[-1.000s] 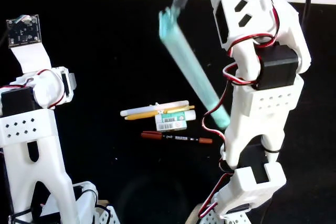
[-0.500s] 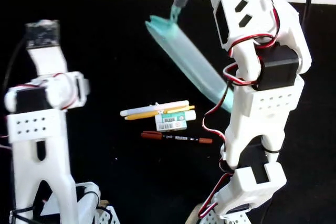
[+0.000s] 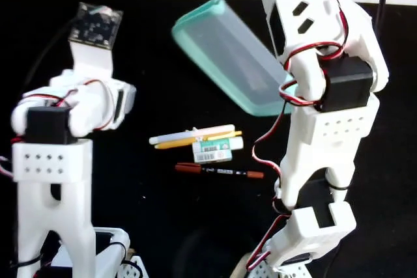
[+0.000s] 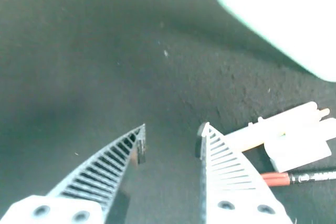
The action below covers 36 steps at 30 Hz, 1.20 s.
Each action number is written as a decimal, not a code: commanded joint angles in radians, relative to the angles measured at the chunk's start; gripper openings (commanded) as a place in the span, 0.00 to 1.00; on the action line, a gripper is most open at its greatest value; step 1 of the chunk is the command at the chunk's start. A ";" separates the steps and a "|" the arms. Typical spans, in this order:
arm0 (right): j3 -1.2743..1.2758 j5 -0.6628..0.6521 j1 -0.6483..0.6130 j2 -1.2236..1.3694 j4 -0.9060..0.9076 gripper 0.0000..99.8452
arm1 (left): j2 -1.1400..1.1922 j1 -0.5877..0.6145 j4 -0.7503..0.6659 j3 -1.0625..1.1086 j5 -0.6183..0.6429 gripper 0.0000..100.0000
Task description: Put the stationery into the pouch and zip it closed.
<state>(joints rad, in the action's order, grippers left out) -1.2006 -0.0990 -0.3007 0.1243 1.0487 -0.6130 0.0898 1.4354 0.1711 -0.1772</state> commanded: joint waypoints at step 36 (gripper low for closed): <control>-0.031 -0.006 0.045 -0.163 0.282 0.01 | 0.223 -0.183 -0.861 0.384 0.164 0.18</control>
<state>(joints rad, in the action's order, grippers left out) -1.2022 -0.0990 -0.2593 -0.0015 1.2912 -0.4672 -0.0729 0.6636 0.5792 -0.0207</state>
